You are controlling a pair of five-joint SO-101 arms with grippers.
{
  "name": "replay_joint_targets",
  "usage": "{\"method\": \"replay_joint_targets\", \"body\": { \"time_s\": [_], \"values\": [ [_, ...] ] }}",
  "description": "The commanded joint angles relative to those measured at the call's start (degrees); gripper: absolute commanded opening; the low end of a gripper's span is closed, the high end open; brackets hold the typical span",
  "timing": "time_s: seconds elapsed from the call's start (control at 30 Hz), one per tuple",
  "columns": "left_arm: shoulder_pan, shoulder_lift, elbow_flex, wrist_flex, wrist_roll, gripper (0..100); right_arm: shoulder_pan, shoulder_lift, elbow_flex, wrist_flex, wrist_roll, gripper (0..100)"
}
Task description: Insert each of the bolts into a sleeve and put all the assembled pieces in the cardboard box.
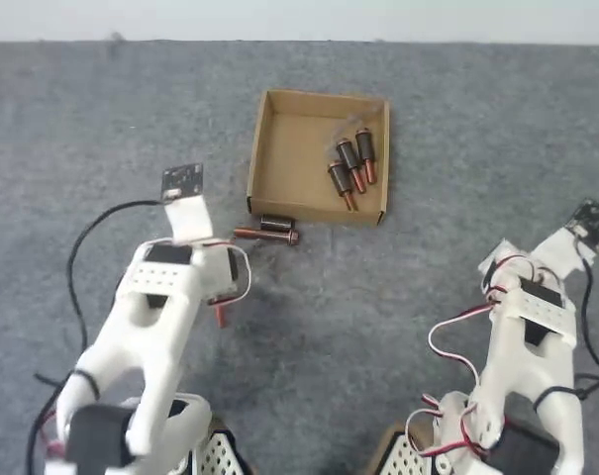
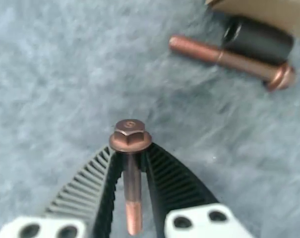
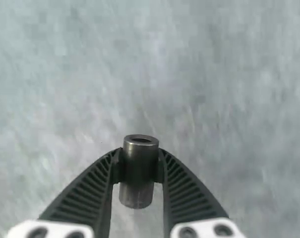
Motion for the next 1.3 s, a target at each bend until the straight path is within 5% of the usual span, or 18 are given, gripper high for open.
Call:
{"method": "replay_joint_targets", "body": {
  "time_s": [0.0,0.8,1.07,1.27],
  "values": [
    [-1.93,-7.82,3.03,-1.41,-0.70,1,-1.89,-2.86,-0.70,-8.13,0.97,0.9],
    [-5.01,-53.89,29.41,-1.05,-0.62,1,-26.07,-2.24,-1.05,-41.01,1.14,0.9],
    [-5.01,-66.29,35.30,-0.97,-0.62,1,-32.66,6.81,-4.13,-52.79,19.25,0.7],
    [-5.01,-75.16,37.23,3.52,-0.62,1,-35.56,14.02,-7.03,-65.10,22.15,0.7]
  ]
}}
